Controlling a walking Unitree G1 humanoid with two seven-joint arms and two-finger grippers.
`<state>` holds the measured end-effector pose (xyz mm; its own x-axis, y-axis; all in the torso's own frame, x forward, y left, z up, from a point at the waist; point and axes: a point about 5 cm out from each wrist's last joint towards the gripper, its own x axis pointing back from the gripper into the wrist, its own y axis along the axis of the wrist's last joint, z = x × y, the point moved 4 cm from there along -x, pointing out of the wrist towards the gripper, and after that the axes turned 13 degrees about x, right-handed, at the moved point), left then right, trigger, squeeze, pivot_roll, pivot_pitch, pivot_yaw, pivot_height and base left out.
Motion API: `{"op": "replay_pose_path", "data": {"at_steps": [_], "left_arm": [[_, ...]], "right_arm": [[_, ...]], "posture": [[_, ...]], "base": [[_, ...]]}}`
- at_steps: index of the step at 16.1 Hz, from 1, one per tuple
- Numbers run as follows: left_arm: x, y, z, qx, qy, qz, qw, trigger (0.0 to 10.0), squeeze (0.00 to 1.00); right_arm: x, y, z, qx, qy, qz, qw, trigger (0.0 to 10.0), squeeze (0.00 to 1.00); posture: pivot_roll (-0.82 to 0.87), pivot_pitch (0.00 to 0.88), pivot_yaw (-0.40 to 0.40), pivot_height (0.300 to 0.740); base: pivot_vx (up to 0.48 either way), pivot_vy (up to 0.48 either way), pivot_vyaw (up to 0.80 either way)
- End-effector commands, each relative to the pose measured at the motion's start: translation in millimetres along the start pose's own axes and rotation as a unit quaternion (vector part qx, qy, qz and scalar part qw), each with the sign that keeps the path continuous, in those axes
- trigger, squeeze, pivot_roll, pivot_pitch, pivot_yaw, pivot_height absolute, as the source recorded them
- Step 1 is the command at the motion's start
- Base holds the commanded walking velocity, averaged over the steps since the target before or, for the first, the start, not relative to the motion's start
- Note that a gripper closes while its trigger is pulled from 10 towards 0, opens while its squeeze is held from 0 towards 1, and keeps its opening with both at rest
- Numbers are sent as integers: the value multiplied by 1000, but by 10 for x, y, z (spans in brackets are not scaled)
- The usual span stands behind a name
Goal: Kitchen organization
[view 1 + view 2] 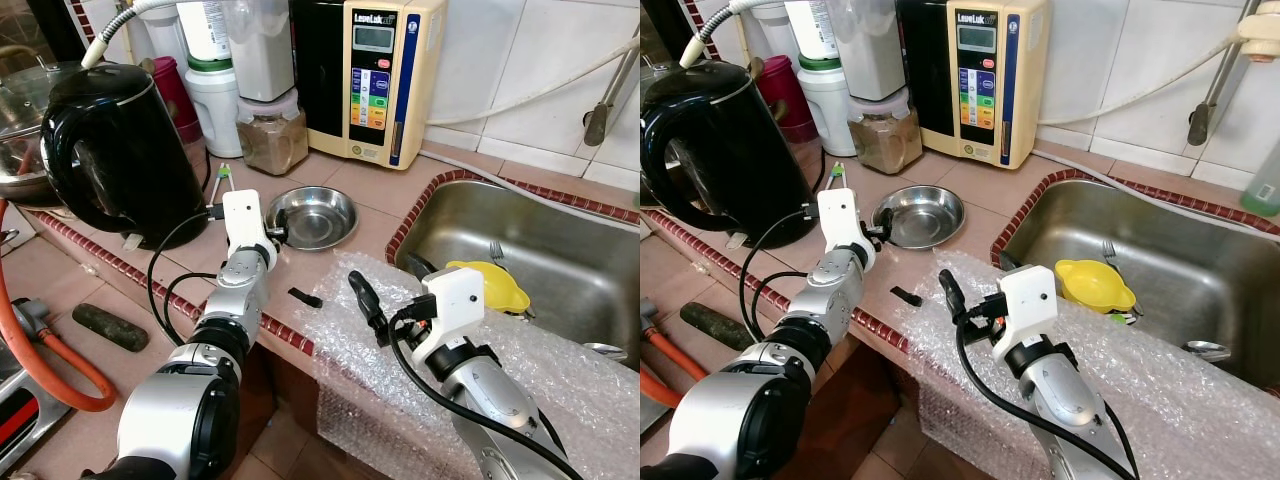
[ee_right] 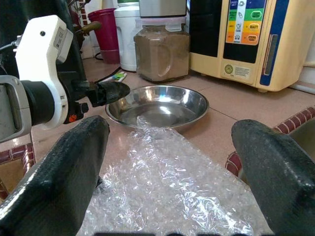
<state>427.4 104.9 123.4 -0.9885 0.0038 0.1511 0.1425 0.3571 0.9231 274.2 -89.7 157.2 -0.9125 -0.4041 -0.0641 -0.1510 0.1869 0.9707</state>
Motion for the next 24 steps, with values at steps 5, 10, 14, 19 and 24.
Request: {"op": "replay_pose_path", "data": {"at_steps": [5,10,14,19,24], "left_arm": [[3,-156,-157,2,-16,58,998,10000,0],[6,-161,-153,2,-18,57,998,10000,0],[5,-218,-72,23,14,90,996,10000,0],[65,-444,-127,19,-4,157,987,0,0],[41,-362,-157,51,0,143,988,0,0]], "right_arm": [[-72,84,-30,6,-17,-22,1000,10000,325],[-81,144,-136,15,-44,-36,998,10000,94],[-84,159,-163,19,-52,-38,998,10000,43],[-81,104,-81,13,-35,-26,999,10000,0],[-64,-8,85,8,12,0,1000,10000,0]], "posture": [[-72,0,88,740],[-71,0,85,740],[-74,0,87,740],[-74,0,91,740],[-69,0,86,740]], "base": [[0,0,0],[0,0,0],[0,0,0],[0,0,0],[0,0,0]]}}
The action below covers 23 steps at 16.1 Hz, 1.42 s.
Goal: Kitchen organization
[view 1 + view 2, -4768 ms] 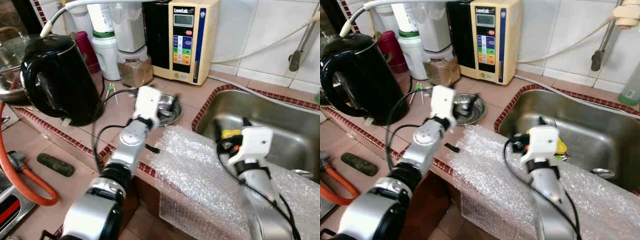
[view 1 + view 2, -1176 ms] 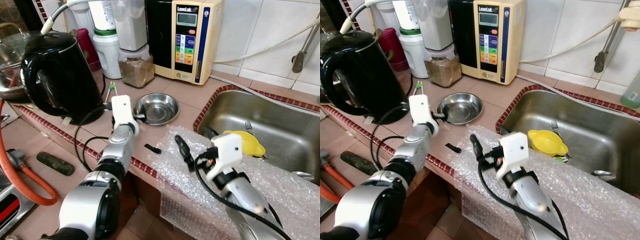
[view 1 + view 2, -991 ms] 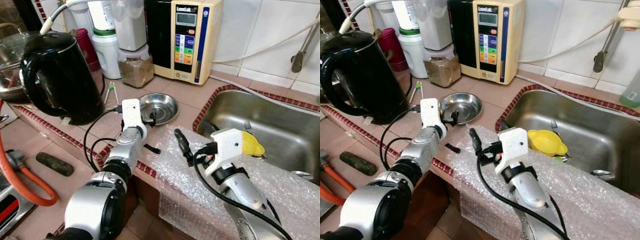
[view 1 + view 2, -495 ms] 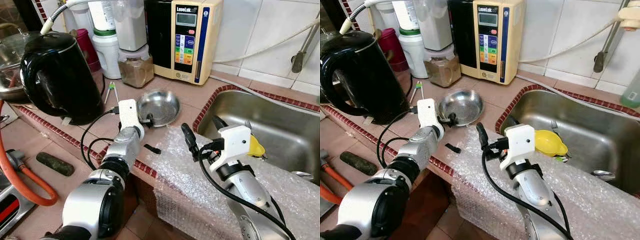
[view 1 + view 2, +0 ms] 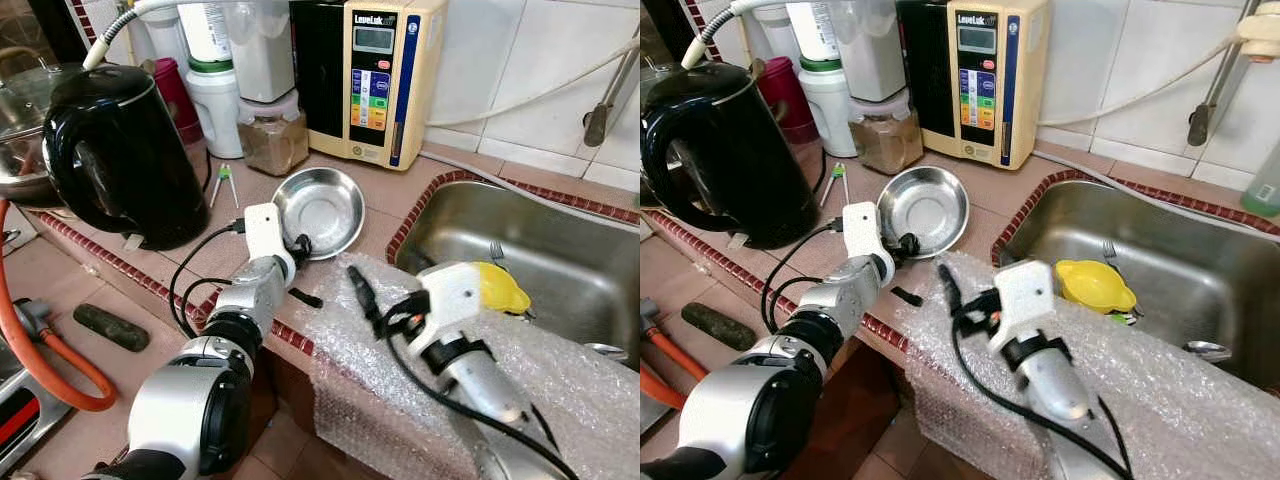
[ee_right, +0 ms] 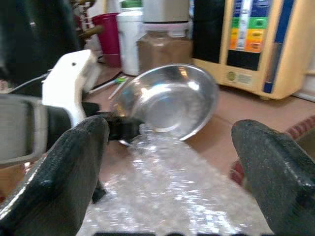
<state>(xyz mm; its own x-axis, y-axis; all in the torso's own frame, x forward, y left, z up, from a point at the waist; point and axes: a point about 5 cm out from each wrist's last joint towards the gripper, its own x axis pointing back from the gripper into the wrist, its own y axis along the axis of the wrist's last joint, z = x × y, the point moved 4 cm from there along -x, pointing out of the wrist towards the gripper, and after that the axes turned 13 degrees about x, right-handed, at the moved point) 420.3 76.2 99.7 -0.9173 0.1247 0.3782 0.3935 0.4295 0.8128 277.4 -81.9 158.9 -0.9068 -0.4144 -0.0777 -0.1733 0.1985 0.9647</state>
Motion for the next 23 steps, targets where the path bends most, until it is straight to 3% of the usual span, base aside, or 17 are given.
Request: {"op": "replay_pose_path", "data": {"at_steps": [1,4,7,12,14,18,23], "left_arm": [[0,-7,48,7,13,5,1000,0,0],[13,131,161,-38,2,-20,999,0,0],[26,40,229,-63,-11,0,998,0,0],[45,-45,58,-70,-53,17,996,0,0],[51,64,88,-67,-50,-5,997,0,0],[129,348,53,-86,-67,-91,990,0,0],[263,280,101,-128,-91,-122,980,0,0]], "right_arm": [[-3,-36,40,1,11,9,1000,10000,0],[-4,-39,19,3,17,11,1000,10000,0],[-12,-46,23,5,25,12,1000,10000,0],[-13,-53,44,3,26,14,1000,10000,0],[-8,-58,35,3,23,15,1000,10000,0],[-12,-57,27,3,20,15,1000,10000,0],[-29,-61,55,4,24,14,1000,10000,0]], "posture": [[-67,0,84,740],[-47,0,70,740],[-36,0,65,740],[-41,0,74,740],[-44,0,75,740],[-43,0,77,740],[-27,0,65,740]], "base": [[0,0,0],[0,0,0],[0,0,0],[0,0,0],[0,0,0],[0,0,0],[0,0,0]]}}
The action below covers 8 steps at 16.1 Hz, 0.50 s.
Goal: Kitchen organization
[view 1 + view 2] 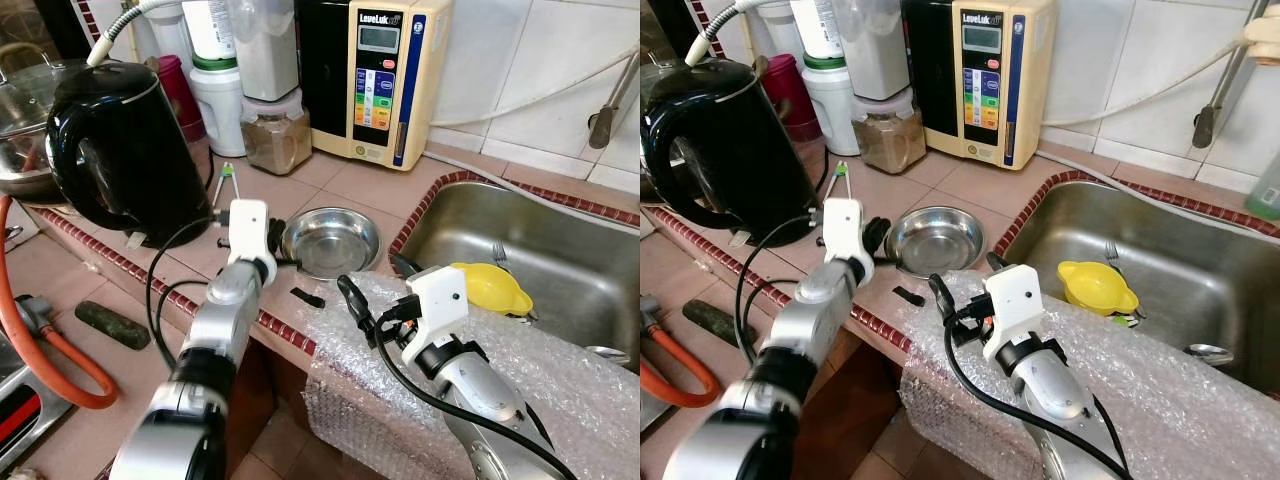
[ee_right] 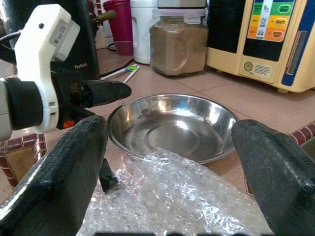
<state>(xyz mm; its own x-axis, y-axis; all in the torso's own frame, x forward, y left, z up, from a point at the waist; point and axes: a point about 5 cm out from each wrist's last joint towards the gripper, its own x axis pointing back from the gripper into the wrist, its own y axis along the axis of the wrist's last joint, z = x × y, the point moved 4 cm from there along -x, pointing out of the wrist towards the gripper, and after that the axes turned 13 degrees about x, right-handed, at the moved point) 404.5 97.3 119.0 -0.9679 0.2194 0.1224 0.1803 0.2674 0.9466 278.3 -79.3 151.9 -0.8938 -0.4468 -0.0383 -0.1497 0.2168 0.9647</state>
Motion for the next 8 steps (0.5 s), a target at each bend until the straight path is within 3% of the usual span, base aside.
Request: {"op": "replay_pose_path", "data": {"at_steps": [1,2,5,8], "left_arm": [[19,85,-45,-1,-22,-14,1000,8980,35],[34,118,-75,4,-26,-25,999,10000,1000],[54,196,-242,38,-40,-37,998,10000,1000],[111,62,-277,50,-43,9,998,10000,1000]], "right_arm": [[-23,7,24,2,4,-1,1000,10000,0],[-25,8,25,3,6,-1,1000,10000,0],[1,-28,78,10,24,9,1000,10000,0],[119,-87,66,-10,28,26,999,10000,0]], "posture": [[-25,0,63,740],[-23,0,60,740],[-22,0,55,740],[-29,0,59,740]], "base": [[0,0,0],[0,0,0],[0,0,0],[0,0,0]]}}
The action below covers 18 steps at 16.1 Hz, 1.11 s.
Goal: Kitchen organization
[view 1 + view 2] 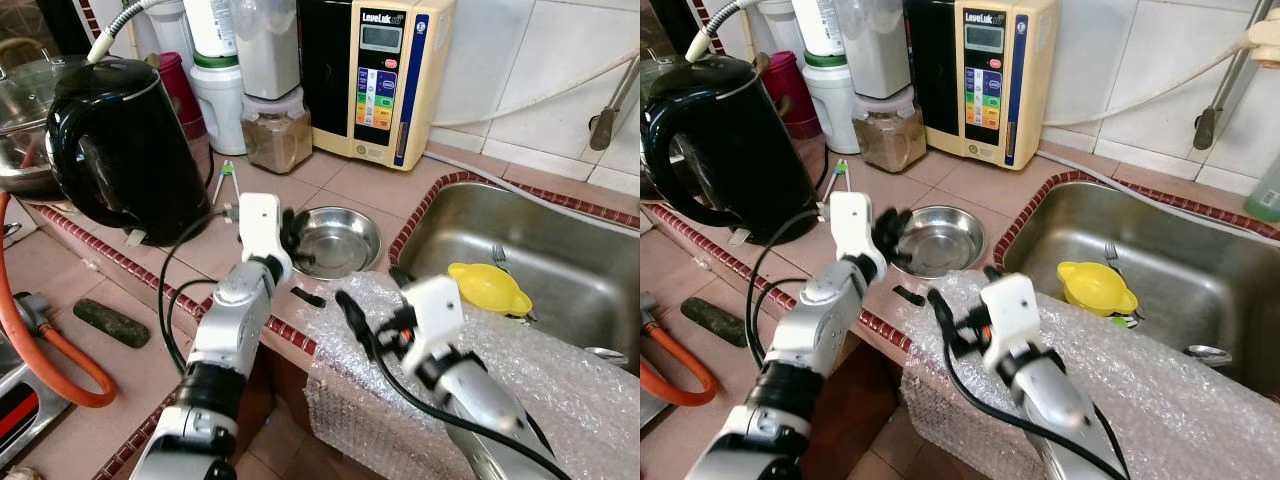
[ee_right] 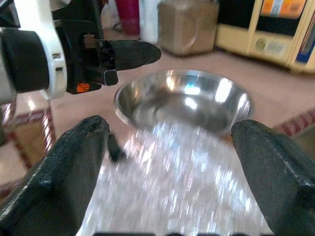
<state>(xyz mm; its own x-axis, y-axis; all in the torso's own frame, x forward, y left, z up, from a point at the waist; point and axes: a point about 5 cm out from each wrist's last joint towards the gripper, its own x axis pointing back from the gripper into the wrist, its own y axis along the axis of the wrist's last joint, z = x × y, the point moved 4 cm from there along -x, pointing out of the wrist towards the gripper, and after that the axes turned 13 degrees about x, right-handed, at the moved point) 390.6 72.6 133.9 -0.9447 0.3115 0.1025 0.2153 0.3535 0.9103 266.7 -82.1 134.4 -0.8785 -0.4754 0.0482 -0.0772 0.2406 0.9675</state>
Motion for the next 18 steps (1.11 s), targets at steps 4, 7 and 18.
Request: {"op": "replay_pose_path", "data": {"at_steps": [4,7,18], "left_arm": [[24,-83,134,16,38,39,998,10000,1000],[25,-77,118,25,36,49,998,10000,1000],[-142,-33,-63,25,30,68,997,10000,1000]], "right_arm": [[91,-45,55,-2,16,22,1000,10000,0],[186,-108,149,-13,44,36,998,10000,0],[187,22,140,-9,35,10,999,10000,0]], "posture": [[-38,0,62,740],[-39,0,68,740],[-58,0,90,740]], "base": [[0,0,0],[0,0,0],[0,0,0]]}}
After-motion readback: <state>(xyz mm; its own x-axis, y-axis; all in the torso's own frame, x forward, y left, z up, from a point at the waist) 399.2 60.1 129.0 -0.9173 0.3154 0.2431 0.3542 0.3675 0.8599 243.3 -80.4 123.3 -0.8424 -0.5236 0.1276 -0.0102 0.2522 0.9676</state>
